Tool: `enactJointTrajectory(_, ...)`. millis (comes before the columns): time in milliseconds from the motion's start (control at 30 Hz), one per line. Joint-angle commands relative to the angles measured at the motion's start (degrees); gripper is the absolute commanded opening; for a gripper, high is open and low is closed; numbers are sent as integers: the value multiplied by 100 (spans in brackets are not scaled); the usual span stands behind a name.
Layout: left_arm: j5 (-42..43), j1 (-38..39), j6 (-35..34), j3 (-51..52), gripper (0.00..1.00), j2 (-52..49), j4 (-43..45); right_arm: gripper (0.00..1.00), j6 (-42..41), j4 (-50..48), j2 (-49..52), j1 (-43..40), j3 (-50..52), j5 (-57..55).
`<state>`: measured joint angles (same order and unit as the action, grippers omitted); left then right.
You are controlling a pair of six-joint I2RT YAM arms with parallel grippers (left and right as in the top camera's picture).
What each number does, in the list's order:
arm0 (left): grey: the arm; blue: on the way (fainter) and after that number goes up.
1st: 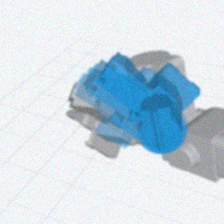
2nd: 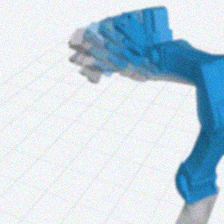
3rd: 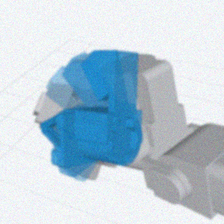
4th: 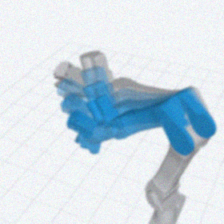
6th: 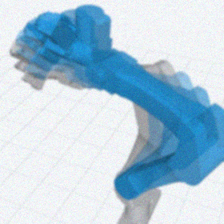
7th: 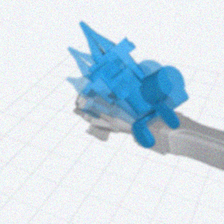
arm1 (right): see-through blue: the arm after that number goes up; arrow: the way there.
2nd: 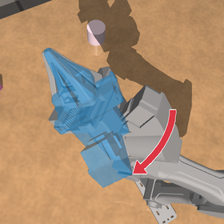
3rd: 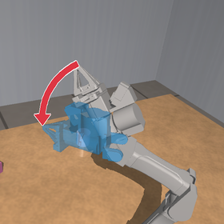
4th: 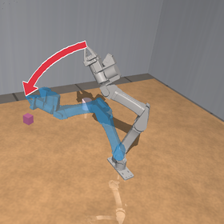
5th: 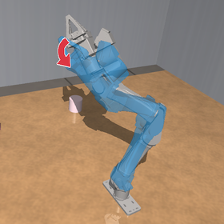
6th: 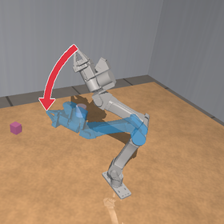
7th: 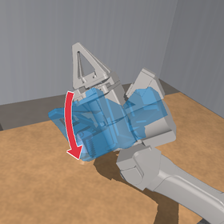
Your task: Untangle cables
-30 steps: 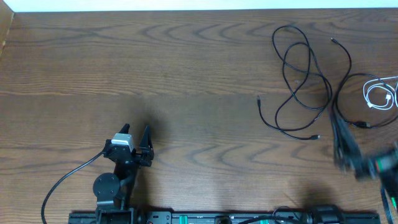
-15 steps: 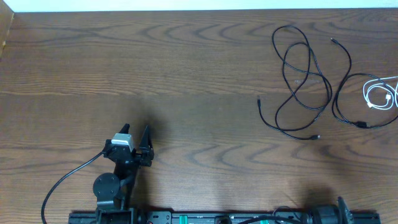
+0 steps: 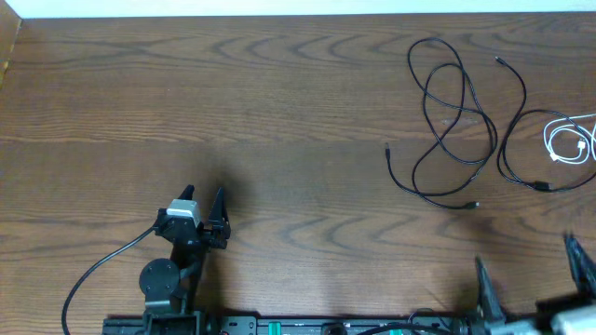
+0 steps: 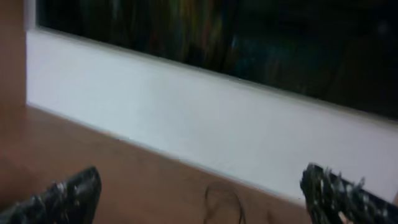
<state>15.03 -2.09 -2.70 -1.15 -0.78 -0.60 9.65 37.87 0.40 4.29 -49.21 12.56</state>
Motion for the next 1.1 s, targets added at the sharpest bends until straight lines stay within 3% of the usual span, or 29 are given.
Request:
enactJointTrajectory(0, 33, 9, 96, 92, 60, 55, -214, 99, 181, -835, -4, -24, 675, -107)
enactJointTrajectory(400, 33, 9, 96, 92, 60, 55, -214, 99, 326, -6212, -9, -22, 3941, -39)
enactJointTrajectory(533, 33, 9, 96, 92, 60, 55, -214, 99, 326, -7538, -9, -22, 4848, -42)
enactJointTrajectory(700, 33, 9, 96, 92, 60, 55, -214, 99, 326, -6428, -11, -17, 4892, -63)
enactJointTrajectory(933, 33, 9, 96, 92, 60, 55, -214, 99, 326, -3560, -11, -17, 4892, -61)
enactJointTrajectory(1067, 33, 9, 96, 92, 60, 55, -214, 99, 280, -3453, -2, -13, 4887, -105)
